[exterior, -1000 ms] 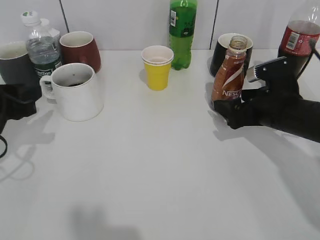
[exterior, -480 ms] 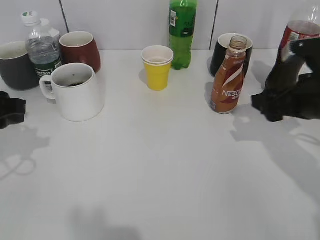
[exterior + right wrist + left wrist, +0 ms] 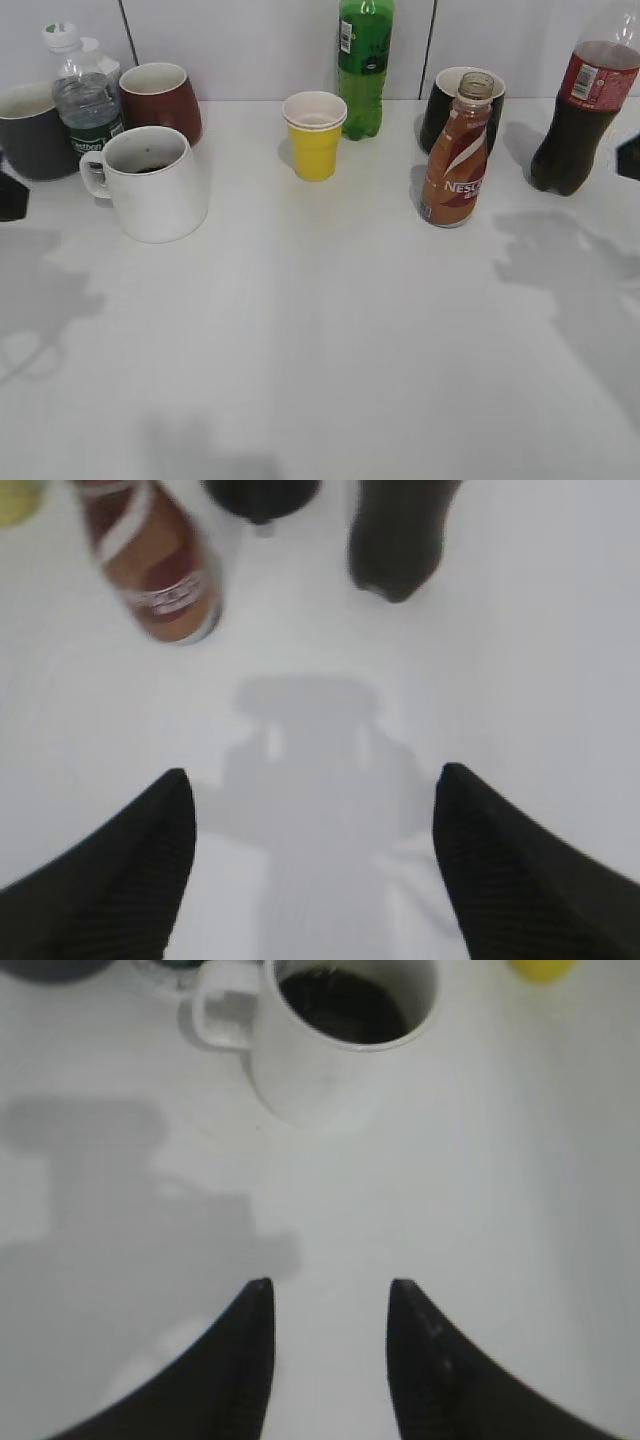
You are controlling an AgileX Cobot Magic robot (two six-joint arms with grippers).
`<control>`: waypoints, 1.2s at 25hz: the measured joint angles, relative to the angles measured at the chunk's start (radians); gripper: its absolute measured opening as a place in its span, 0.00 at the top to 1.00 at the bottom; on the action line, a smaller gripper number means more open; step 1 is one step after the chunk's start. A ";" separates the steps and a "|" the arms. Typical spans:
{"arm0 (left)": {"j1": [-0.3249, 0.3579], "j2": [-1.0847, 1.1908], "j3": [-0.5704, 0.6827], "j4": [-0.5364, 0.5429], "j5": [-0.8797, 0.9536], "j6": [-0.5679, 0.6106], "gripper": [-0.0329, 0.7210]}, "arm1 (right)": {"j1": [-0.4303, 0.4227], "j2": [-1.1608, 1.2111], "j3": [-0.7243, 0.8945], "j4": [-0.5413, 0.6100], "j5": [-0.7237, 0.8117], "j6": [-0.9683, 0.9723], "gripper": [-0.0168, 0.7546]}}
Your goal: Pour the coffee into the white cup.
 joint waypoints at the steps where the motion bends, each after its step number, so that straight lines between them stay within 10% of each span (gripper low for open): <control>1: -0.011 -0.030 -0.001 0.000 0.018 0.005 0.57 | 0.000 -0.029 0.000 0.032 0.038 -0.033 0.23; 11: -0.046 -0.424 0.001 -0.003 0.241 0.086 0.57 | 0.000 -0.478 -0.002 0.351 0.393 -0.390 0.23; 30: -0.047 -1.044 0.218 -0.099 0.493 0.285 0.57 | 0.000 -1.072 0.116 0.311 0.809 -0.345 0.24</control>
